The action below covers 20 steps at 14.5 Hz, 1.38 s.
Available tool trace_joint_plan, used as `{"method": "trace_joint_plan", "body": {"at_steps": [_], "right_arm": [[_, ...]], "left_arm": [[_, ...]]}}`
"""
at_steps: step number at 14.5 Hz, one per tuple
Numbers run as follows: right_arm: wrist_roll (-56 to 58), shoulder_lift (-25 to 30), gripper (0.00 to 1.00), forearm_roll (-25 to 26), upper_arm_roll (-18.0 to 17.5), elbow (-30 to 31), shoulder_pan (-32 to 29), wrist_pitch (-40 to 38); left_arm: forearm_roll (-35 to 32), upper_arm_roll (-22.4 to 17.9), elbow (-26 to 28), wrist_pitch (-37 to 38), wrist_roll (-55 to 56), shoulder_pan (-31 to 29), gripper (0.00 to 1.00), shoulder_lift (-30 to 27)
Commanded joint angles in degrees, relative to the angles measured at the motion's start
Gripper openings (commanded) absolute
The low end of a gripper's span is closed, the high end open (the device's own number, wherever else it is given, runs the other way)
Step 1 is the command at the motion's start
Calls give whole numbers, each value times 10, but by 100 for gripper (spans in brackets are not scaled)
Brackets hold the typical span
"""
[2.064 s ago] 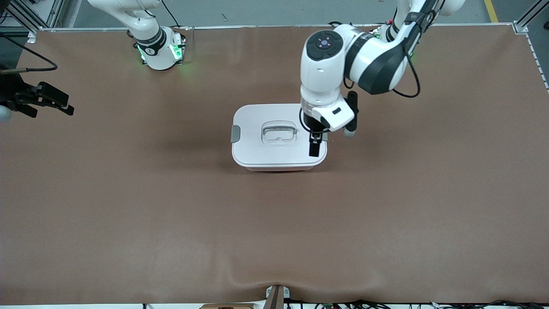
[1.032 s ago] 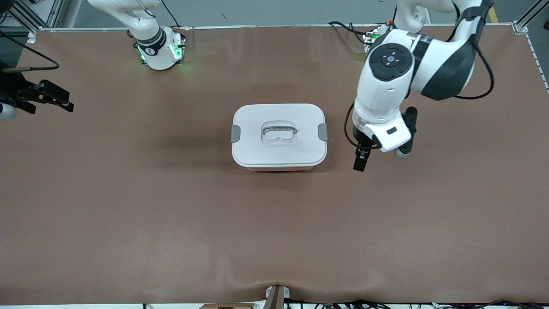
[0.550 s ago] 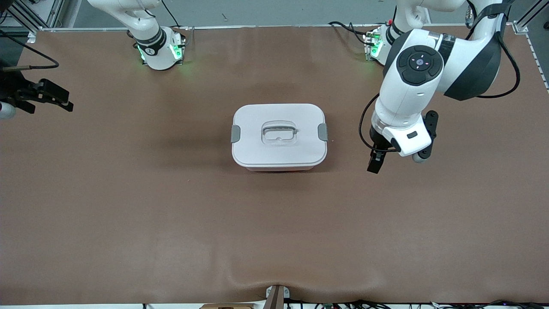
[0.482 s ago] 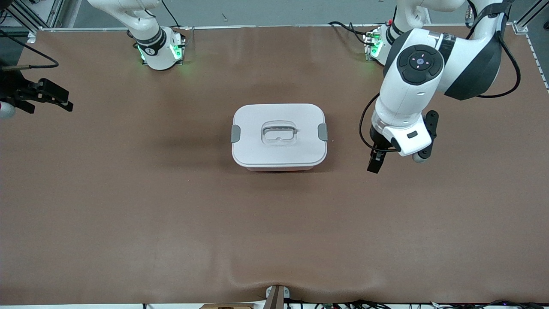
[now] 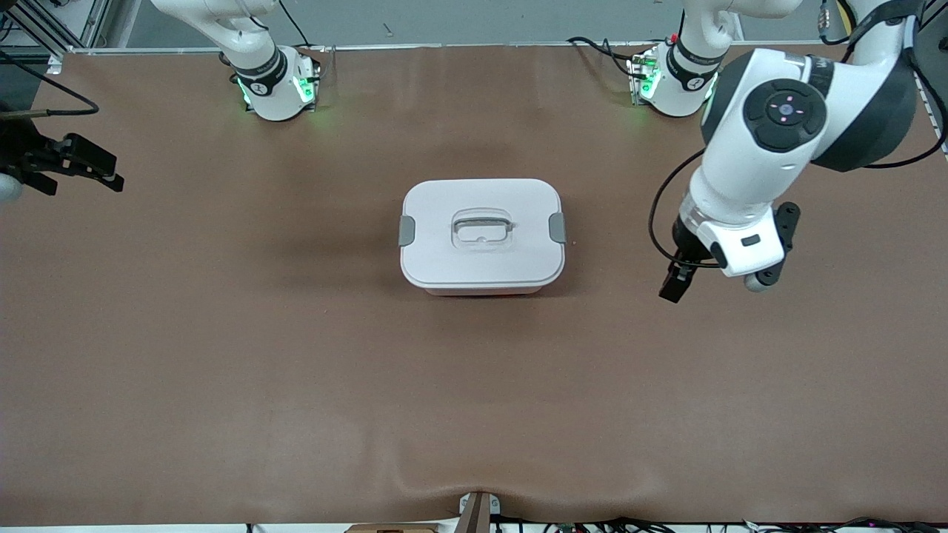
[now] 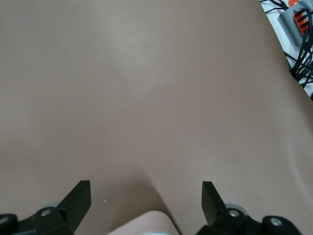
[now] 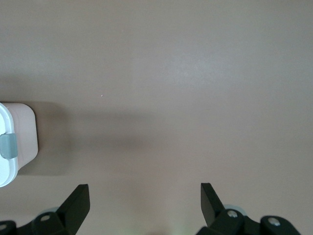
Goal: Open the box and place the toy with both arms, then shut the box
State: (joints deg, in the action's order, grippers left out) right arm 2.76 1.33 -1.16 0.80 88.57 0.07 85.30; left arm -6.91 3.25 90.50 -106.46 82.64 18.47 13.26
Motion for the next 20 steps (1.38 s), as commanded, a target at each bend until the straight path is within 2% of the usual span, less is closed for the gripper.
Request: {"method": "trace_joint_plan", "body": {"at_steps": [1, 8, 10, 14, 20], "right_arm": [[1, 2, 100, 6, -1, -6, 0, -7], [1, 1, 100, 6, -1, -4, 0, -7], [2, 1, 100, 6, -1, -3, -2, -7], [2, -4, 100, 5, 0, -2, 1, -14], [1, -9, 100, 3, 0, -2, -3, -13]], "left_arm": [[10, 5, 2, 25, -64, -26, 100, -13], [15, 3, 2, 25, -152, -51, 100, -16], [22, 3, 0, 25, -206, -77, 100, -31], [87, 1, -6, 31, -343, -133, 100, -67], [99, -47, 0, 84, -514, -136, 100, -132]]}}
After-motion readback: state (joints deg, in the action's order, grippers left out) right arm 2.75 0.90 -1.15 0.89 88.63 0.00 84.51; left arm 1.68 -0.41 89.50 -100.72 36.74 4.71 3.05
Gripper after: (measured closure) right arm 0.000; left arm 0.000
